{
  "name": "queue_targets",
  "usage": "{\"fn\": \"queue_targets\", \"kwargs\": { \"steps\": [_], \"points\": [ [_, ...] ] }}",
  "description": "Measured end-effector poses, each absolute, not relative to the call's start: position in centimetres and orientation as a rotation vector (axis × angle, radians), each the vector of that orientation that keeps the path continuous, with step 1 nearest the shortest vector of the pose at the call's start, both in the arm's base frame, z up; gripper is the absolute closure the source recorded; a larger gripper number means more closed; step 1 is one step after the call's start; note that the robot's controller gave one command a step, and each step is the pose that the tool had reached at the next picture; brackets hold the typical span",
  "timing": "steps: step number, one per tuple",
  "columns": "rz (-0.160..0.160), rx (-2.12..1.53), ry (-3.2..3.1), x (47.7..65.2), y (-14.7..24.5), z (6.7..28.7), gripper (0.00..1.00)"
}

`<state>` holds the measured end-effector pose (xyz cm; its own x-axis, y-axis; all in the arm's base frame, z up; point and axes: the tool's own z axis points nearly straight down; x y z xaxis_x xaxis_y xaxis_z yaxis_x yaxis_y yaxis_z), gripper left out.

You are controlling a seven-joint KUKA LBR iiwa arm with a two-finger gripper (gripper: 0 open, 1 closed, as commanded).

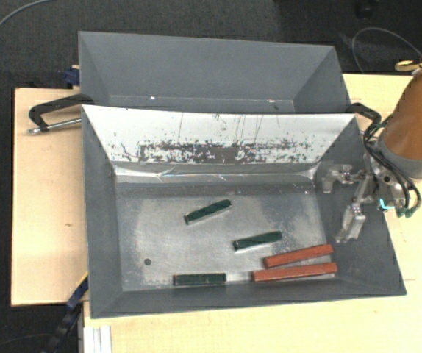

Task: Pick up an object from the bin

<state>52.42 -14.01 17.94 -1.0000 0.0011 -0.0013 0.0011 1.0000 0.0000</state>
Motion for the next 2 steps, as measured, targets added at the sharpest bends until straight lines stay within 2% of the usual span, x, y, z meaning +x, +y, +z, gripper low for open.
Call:
{"fn": "queue_targets", "kwargs": {
  "steps": [1, 2],
  "points": [
    [0.005, -0.646, 3.077, 52.1, -5.7, 7.0, 0.00],
    [0.003, -0.666, 3.061, 52.0, -0.8, 10.3, 0.00]
  ]
}}
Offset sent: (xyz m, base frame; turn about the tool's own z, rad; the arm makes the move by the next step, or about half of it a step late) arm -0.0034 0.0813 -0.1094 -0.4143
